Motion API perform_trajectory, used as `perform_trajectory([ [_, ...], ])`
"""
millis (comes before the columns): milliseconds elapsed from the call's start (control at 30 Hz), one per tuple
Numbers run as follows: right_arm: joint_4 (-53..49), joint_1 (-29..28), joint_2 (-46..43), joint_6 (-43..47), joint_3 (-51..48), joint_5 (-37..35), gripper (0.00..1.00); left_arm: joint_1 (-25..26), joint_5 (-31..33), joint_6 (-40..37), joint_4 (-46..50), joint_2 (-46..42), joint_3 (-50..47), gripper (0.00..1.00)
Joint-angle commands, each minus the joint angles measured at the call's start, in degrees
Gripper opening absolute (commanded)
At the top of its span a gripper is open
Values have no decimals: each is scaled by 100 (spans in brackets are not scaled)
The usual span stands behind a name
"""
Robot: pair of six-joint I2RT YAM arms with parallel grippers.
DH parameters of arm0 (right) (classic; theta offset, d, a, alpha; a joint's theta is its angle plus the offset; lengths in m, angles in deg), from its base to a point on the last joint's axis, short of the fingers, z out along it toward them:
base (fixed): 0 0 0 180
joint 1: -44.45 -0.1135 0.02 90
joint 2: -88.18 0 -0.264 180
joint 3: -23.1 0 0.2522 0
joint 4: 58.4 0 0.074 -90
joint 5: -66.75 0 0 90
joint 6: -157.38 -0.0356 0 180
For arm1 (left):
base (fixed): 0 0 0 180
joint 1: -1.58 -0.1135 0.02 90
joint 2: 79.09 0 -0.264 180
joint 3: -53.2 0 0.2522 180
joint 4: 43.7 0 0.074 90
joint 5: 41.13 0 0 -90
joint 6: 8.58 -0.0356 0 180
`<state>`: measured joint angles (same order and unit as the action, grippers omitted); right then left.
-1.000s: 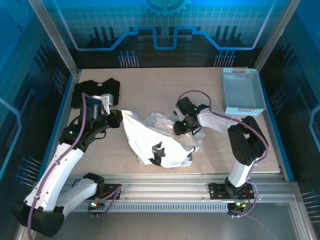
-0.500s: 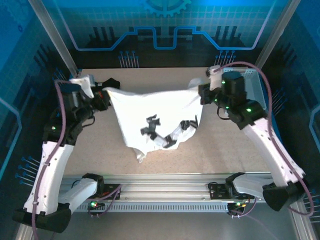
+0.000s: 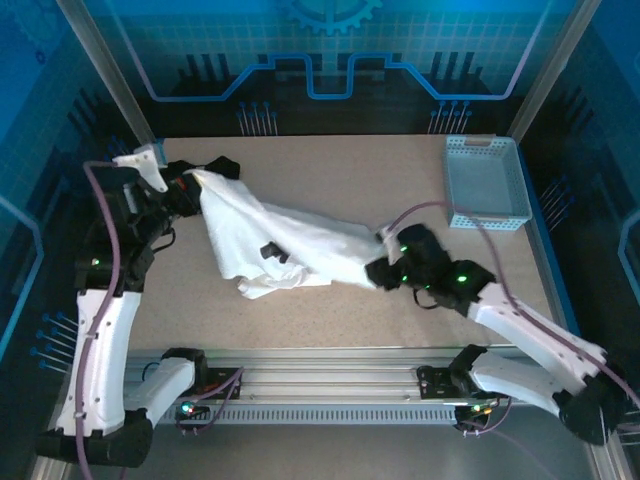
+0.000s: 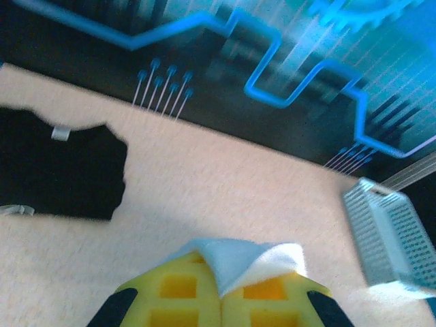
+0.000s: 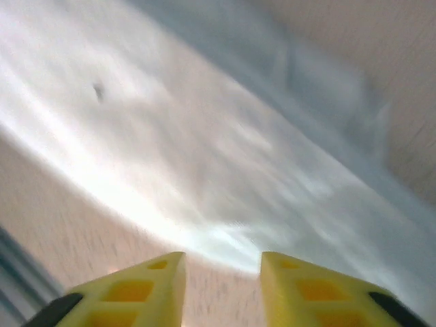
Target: Fold the inside-out t-shirt
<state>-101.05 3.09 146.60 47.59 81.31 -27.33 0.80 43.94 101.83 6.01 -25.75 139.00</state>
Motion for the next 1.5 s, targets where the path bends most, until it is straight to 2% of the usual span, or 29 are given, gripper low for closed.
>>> perform_trajectory([
  [0, 256, -156, 209, -345, -79, -377, 49, -81, -44, -238, 88, -34, -344, 0],
  [67, 451, 59, 410, -299, -51, -554, 55, -74, -131, -262, 145, -64, -560, 0],
  [167, 562, 568, 983, -298, 180, -210, 55, -81, -239, -282, 156, -191, -899, 0],
  [400, 436, 847, 2180, -406, 558, 3, 56, -81, -321, -354, 25, -335, -1325, 0],
  [500, 273, 1023, 2131, -544, 481, 203, 56, -81, -499, -326, -40, -277, -1347, 0],
  [700, -64, 781, 1943, -1099, 53, -33, 58, -81, -603, -265, -156, -226, -1408, 0],
  [833, -91, 425, 2700, -1397, 491, -393, 63, -81, -736, -229, -237, -179, -1438, 0],
  [967, -301, 376, 3349, -1512, 842, -842, 63, -81, -777, -278, -220, -171, -1432, 0],
  [1133, -433, 476, 3390, -1518, 764, -1080, 57, -81, -791, -285, -263, -197, -1464, 0],
  [1467, -591, 1059, 2772, -1302, 325, -970, 26, -81, -766, -372, -281, -198, -1508, 0],
])
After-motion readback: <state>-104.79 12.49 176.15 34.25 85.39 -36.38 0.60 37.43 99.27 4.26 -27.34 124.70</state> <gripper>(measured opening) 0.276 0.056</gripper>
